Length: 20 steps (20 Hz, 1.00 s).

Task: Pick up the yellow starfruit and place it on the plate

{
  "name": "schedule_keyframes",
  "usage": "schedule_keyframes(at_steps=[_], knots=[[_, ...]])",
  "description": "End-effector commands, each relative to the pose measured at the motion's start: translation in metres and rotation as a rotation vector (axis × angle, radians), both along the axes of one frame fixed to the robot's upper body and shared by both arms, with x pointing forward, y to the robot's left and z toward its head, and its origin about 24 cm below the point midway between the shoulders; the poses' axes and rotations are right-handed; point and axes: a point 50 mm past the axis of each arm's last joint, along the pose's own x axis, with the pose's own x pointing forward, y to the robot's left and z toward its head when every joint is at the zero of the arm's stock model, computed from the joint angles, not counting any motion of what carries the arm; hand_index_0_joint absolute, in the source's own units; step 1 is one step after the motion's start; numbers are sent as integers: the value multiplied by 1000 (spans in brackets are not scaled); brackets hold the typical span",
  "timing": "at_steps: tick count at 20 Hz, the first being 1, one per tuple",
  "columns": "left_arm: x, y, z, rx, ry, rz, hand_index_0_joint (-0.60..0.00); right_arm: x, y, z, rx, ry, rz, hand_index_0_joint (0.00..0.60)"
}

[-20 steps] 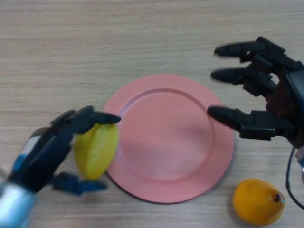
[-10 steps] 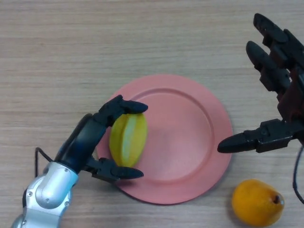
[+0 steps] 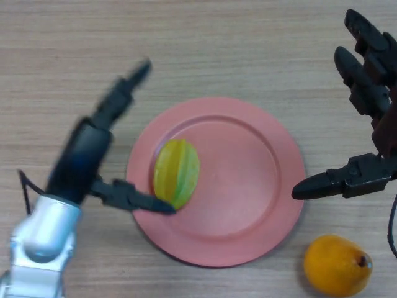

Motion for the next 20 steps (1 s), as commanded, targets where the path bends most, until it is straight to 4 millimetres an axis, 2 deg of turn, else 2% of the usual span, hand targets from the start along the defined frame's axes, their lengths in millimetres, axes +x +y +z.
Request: schedule_keyframes(at_steps=[1,5,9,16,20], knots=[[-10,14,39,-60,-166,1,0,-14,-7,29,-8,-191,-38,0],[-14,28,47,-160,-113,-54,0,-15,-8,27,-36,-181,-38,0],[-17,37,53,-111,-147,-12,0,-16,-8,27,-52,-192,-35,0],[-23,41,48,-98,-165,59,0,-16,-7,27,-38,-183,-20,0],[-24,47,49,-89,-180,69,0,-12,-7,20,-69,-163,-15,0]])
